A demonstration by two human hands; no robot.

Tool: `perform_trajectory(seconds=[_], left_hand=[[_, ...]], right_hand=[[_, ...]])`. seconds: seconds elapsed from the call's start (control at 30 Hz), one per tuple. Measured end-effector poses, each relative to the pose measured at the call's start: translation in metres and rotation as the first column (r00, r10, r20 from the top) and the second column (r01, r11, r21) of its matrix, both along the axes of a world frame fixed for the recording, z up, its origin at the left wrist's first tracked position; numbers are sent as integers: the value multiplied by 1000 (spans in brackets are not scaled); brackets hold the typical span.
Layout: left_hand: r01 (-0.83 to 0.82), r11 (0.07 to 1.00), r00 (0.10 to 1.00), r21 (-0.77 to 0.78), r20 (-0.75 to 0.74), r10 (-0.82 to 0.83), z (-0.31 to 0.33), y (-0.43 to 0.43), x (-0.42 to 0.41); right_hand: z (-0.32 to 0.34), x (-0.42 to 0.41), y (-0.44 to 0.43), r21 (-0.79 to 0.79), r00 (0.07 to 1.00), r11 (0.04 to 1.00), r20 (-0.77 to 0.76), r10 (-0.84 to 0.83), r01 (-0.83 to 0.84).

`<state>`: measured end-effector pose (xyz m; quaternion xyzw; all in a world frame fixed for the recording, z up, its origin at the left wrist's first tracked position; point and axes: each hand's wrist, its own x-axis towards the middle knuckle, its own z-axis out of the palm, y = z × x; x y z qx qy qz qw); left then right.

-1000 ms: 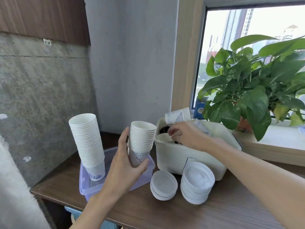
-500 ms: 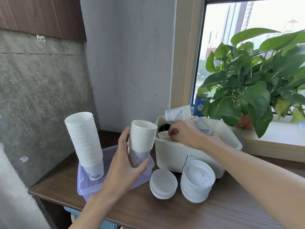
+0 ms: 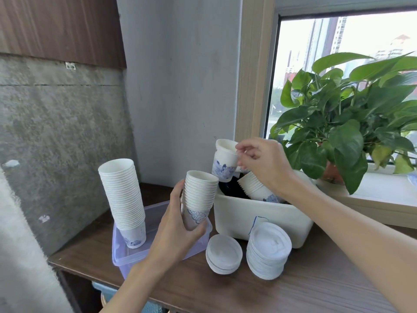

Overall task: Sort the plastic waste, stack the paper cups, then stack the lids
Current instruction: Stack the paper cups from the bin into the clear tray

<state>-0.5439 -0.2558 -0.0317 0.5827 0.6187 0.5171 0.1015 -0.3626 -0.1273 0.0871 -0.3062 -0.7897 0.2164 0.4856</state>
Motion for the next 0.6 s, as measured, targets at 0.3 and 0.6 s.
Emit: perform_trajectory(seconds=[0.3,0.6], left_hand=[[23,1000,1000,13,-4,-23,1,3,5],[49,995,999,89,12,-50,14,-1,10]], right_hand=[[30,-3,-34,-69,974,981,-147,172,-184],[8,-14,-36,-53,974,982,129,188,-182]])
